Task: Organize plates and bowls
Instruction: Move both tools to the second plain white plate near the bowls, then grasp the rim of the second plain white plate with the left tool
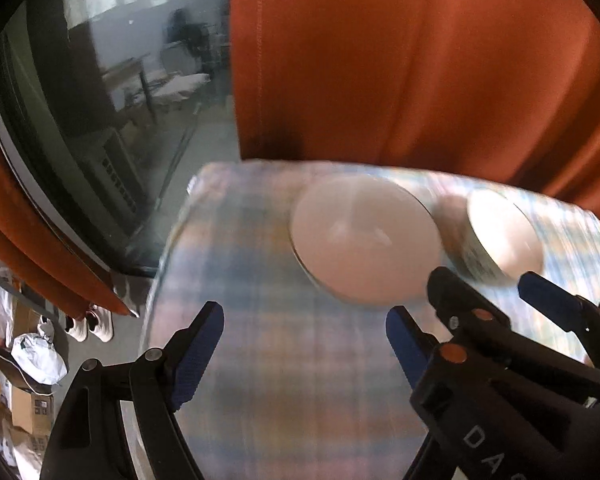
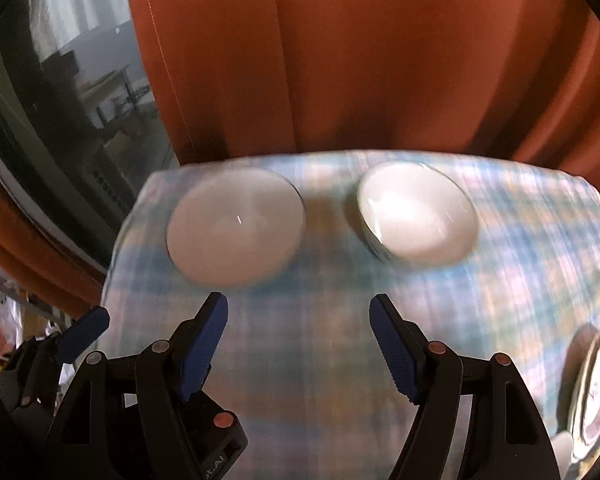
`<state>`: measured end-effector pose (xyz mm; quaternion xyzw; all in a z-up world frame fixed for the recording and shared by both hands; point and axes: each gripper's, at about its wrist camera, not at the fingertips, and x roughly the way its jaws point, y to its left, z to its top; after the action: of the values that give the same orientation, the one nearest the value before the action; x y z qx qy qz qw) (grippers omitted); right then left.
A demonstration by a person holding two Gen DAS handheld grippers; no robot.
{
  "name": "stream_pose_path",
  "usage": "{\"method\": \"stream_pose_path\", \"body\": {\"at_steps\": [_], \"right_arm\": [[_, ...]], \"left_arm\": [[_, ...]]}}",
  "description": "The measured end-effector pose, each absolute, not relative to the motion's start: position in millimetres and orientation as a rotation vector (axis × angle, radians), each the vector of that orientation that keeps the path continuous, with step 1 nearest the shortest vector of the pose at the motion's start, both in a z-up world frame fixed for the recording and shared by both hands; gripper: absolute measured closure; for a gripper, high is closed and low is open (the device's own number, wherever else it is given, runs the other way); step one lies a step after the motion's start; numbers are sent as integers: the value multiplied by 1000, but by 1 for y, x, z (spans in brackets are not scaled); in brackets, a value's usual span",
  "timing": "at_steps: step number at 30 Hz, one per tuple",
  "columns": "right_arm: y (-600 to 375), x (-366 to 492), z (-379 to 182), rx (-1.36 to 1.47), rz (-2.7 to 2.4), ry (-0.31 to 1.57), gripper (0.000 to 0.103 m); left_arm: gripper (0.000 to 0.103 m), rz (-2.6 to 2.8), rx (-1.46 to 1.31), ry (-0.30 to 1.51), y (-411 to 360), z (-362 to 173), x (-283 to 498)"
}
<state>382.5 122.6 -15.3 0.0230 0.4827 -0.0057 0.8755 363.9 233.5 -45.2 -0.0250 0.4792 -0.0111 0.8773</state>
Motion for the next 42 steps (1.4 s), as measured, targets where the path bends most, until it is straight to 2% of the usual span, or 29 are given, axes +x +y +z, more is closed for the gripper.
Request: {"method": "stream_pose_path", "body": {"at_steps": [6, 12, 15, 18, 19, 20, 22, 23, 28, 30, 42], "right_arm": [[134, 423, -21, 65, -19, 984, 27], [133, 455, -39, 78, -30, 1001, 27], [129, 463, -48, 95, -38, 1009, 33], [126, 469, -57, 119, -54, 1022, 45], [126, 472, -60, 118, -46, 1033, 48], [126, 474, -63, 113, -39, 1041, 49], [126, 474, -66, 89, -58, 1046, 59], [125, 475, -69, 91, -60, 1050, 59], [120, 480, -74, 84, -56, 1053, 76], [119, 482, -77, 69, -52, 1064, 78], [109, 487, -79, 79, -4, 1082, 78]], "left_arm": [[19, -3, -25, 990, 243, -53, 404], [28, -10, -11, 1001, 243, -70, 426], [34, -18, -10, 1013, 242, -77, 434], [39, -38, -25, 1040, 240, -84, 442], [44, -44, -30, 1050, 240, -86, 443], [55, -43, -22, 1049, 238, -88, 443], [59, -40, -6, 1049, 236, -90, 445], [66, -47, -6, 1051, 234, -91, 446], [75, -74, -19, 1068, 228, -98, 453], [76, -78, -34, 1078, 227, -100, 455], [78, -74, -25, 1083, 218, -103, 454]]}}
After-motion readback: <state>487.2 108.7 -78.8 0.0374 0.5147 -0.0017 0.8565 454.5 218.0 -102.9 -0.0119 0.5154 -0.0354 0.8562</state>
